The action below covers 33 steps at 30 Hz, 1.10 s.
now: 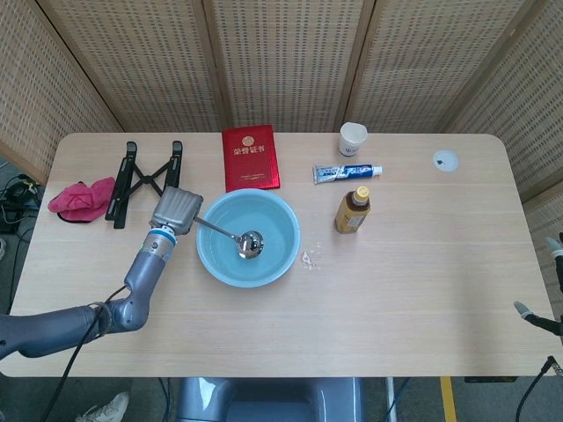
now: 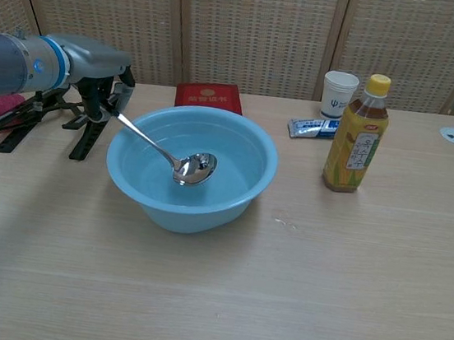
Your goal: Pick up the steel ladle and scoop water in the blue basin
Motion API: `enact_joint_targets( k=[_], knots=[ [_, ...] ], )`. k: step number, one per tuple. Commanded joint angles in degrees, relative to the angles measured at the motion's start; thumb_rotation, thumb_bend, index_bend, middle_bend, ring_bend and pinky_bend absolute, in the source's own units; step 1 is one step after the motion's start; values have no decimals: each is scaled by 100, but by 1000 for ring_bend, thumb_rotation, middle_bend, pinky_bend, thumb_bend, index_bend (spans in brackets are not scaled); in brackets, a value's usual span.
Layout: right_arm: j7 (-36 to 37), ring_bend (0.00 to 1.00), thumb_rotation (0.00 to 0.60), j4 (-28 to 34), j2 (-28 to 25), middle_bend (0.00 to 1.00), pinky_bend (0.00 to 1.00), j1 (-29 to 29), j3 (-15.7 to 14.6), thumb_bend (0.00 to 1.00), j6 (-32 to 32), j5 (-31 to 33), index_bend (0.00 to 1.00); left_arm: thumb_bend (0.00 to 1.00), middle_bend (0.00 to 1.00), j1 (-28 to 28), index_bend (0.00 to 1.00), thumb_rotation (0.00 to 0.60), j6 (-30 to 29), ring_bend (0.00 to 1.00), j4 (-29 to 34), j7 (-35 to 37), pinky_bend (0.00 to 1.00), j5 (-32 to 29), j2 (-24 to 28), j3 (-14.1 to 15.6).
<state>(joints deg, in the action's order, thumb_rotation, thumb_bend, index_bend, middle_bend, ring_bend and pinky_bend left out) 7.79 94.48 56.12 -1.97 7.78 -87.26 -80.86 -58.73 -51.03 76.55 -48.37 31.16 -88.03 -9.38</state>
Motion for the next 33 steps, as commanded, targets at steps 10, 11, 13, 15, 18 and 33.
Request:
enact_joint_targets(
  k=[10, 11, 13, 15, 18, 33],
  knots=[
    [166, 0, 600, -56, -33, 0, 0, 8, 38, 0, 35, 67, 0, 581, 919, -435, 720, 600, -102, 929, -157, -704, 1000, -379, -283, 162],
    [186, 0, 600, -60, -36, 0, 0, 8, 41, 0, 40, 73, 0, 581, 920, -486, 721, 600, -122, 929, -170, -790, 1000, -438, -318, 168],
    [223, 0, 600, -71, -44, 0, 0, 9, 54, 0, 46, 95, 0, 581, 919, -591, 721, 600, -151, 929, -214, -983, 1000, -551, -388, 195],
    [255, 0, 600, -84, -50, 0, 0, 8, 61, 0, 59, 107, 0, 582, 919, -665, 722, 600, -180, 928, -243, -1111, 1000, -658, -443, 199],
    [305, 0, 600, -105, -53, 0, 0, 5, 68, 0, 60, 101, 0, 584, 919, -731, 724, 600, -208, 929, -257, -1221, 1000, -744, -492, 207],
    [430, 0, 600, -191, -51, 0, 0, 0, 74, 0, 99, 102, 0, 588, 919, -946, 733, 600, -366, 928, -400, -1624, 1000, -1119, -735, 237]
  ],
)
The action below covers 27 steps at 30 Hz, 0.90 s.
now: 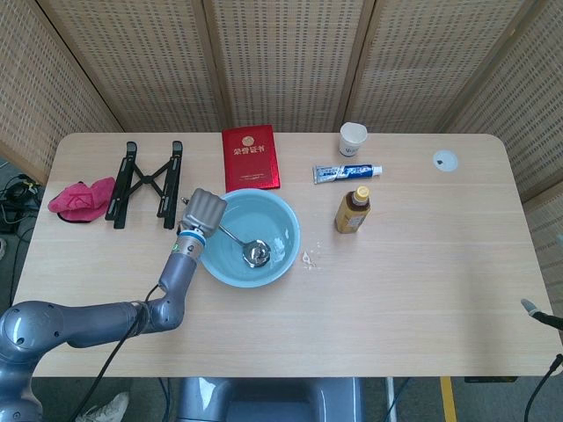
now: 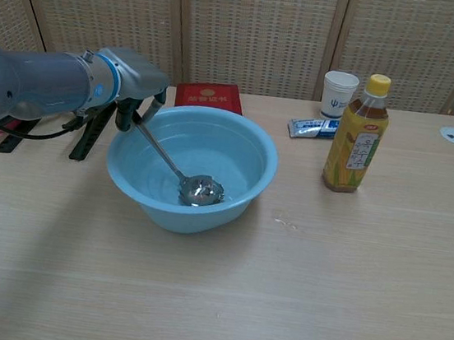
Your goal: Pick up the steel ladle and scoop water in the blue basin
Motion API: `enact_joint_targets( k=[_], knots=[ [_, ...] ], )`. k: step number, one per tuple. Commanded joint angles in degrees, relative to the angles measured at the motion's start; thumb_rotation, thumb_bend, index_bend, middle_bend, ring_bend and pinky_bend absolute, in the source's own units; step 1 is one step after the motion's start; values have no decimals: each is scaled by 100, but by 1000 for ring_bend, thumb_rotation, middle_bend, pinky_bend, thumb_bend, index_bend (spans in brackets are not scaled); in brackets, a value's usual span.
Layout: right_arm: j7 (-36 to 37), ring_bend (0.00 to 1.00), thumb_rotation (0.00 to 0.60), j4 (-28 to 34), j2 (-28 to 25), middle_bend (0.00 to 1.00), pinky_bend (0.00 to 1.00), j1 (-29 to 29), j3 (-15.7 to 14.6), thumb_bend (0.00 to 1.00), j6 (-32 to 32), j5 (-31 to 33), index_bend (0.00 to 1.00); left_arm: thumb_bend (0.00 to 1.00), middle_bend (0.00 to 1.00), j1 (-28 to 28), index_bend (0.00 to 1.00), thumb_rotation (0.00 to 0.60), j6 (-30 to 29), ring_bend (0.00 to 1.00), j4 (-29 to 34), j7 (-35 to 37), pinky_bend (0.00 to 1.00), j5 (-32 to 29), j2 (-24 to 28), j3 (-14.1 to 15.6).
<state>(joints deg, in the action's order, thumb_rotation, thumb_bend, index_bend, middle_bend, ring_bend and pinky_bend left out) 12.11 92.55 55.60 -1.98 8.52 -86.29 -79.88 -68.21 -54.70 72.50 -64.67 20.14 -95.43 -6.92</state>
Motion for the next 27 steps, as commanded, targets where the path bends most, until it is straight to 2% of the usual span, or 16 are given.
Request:
enact_joint_targets(
  k=[1, 14, 22, 27],
  knots=[
    [-5, 0, 600, 3, 0, 0, 0, 3, 1, 0, 0, 5, 0, 588, 919, 5, 733, 600, 3, 928, 18, 16, 1000, -27, 17, -15],
    [-51, 0, 600, 19, 11, 0, 0, -4, 4, 0, 14, 15, 0, 590, 919, 45, 737, 600, -150, 928, 599, 302, 1000, 58, 511, -213],
    [-22, 0, 600, 44, -11, 0, 0, 8, 13, 0, -5, 15, 0, 590, 919, -77, 739, 600, -352, 929, 1238, 167, 1000, -300, 986, -383],
    [6, 0, 600, 50, -23, 0, 0, 16, 22, 0, -16, 22, 0, 590, 919, -251, 739, 600, -521, 928, 1681, -52, 1000, -733, 1287, -520]
  ],
)
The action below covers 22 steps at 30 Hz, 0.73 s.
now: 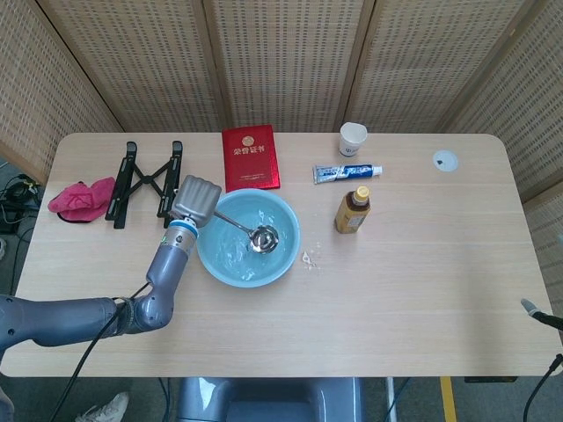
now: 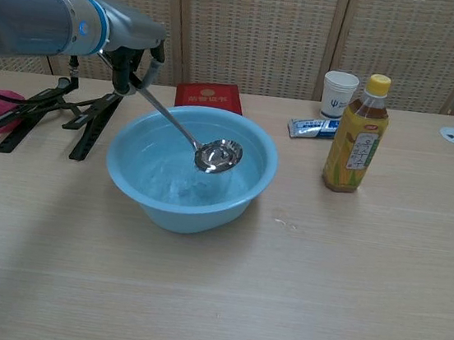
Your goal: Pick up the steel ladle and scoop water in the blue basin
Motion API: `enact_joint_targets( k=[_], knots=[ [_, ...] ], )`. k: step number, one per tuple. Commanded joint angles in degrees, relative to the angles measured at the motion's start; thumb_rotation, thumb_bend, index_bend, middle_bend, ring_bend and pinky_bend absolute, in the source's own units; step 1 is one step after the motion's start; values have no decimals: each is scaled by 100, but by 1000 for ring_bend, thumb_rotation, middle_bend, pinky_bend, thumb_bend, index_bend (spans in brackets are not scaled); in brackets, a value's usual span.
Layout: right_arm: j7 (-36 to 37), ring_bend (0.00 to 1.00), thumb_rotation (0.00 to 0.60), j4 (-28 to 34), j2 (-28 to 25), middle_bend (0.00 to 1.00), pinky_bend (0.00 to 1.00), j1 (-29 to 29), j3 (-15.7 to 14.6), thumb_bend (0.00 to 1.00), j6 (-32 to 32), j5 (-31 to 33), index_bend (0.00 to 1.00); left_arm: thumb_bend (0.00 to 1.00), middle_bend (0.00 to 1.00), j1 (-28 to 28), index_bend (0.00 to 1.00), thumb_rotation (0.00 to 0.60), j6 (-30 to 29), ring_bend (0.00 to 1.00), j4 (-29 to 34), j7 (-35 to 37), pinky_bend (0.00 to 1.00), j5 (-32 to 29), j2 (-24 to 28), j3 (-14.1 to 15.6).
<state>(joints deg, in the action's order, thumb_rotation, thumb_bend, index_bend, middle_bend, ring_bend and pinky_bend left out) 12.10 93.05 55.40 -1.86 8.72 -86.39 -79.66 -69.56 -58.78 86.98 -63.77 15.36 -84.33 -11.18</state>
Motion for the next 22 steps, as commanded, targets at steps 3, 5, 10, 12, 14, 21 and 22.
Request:
enact_joint_targets(
  k=[3, 5, 10, 12, 14, 21, 22],
  knots=[
    [17, 0, 600, 0, -6, 0, 0, 9, 1, 0, -11, -1, 0, 591, 919, -235, 740, 600, -223, 928, 458, -309, 1000, -562, 333, -155],
    [26, 0, 600, -3, -8, 0, 0, 14, 1, 0, -14, 0, 0, 596, 919, -333, 740, 600, -321, 928, 624, -444, 1000, -809, 454, -202],
    [43, 0, 600, -5, -12, 0, 0, 22, 7, 0, -31, -2, 0, 612, 919, -526, 740, 600, -469, 928, 893, -675, 1000, -1408, 701, -320],
    [42, 0, 600, -2, -14, 0, 0, 23, 9, 0, -34, 1, 0, 612, 919, -596, 739, 600, -507, 928, 966, -767, 1000, -1635, 782, -352],
    [45, 0, 600, 3, -16, 0, 0, 24, 12, 0, -36, 1, 0, 612, 919, -665, 739, 600, -563, 928, 1024, -862, 1000, -1827, 846, -370],
    [28, 0, 600, 17, -18, 0, 0, 26, 14, 0, -41, 0, 0, 612, 920, -786, 739, 600, -623, 927, 1157, -953, 1000, -2110, 1000, -406],
    [26, 0, 600, 19, -18, 0, 0, 26, 14, 0, -42, -1, 0, 612, 920, -791, 739, 600, -630, 927, 1165, -953, 1000, -2118, 1009, -405]
  ],
)
